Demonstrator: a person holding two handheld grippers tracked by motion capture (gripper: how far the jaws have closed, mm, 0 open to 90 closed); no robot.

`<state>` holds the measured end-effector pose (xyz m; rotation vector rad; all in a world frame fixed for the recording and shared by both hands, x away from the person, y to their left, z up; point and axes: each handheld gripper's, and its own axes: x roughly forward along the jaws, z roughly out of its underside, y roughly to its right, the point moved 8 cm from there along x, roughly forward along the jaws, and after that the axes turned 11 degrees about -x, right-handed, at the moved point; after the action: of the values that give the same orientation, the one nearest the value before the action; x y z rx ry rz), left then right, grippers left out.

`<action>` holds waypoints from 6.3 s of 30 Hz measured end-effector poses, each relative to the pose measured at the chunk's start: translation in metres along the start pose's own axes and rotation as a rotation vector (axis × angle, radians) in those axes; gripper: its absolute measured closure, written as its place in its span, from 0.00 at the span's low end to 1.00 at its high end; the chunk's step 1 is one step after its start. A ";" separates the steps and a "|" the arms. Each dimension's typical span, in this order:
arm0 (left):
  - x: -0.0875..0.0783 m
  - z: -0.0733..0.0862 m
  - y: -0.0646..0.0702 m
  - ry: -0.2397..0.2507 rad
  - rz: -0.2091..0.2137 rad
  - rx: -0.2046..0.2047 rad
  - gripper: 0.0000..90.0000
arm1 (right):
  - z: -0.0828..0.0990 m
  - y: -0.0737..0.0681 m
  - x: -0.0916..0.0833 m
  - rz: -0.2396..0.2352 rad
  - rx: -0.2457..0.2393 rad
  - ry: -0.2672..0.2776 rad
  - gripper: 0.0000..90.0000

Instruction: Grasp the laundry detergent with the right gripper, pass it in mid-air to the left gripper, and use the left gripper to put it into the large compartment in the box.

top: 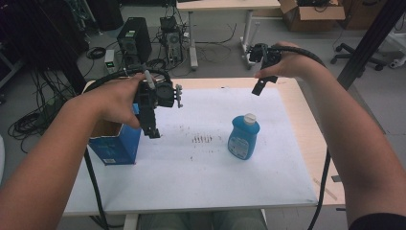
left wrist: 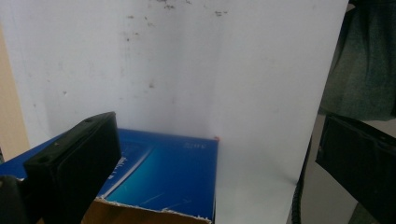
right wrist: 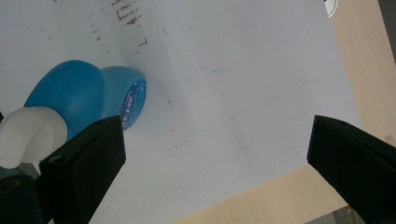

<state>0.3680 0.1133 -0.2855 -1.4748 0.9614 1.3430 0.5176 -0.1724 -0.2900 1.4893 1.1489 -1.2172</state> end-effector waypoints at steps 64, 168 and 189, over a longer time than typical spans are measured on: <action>0.025 0.012 0.032 -0.012 0.008 0.018 0.00 | 0.061 -0.047 0.011 0.032 0.071 0.032 0.05; 0.053 0.025 0.038 -0.043 0.026 0.043 0.00 | 0.070 -0.135 0.132 0.010 0.147 0.444 0.04; 0.053 0.024 0.039 -0.032 0.023 0.034 0.00 | 0.055 -0.130 0.139 0.085 0.193 0.588 0.04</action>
<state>0.3298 0.1262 -0.3424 -1.4170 0.9788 1.3562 0.3935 -0.1833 -0.4445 2.1068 1.3479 -0.8682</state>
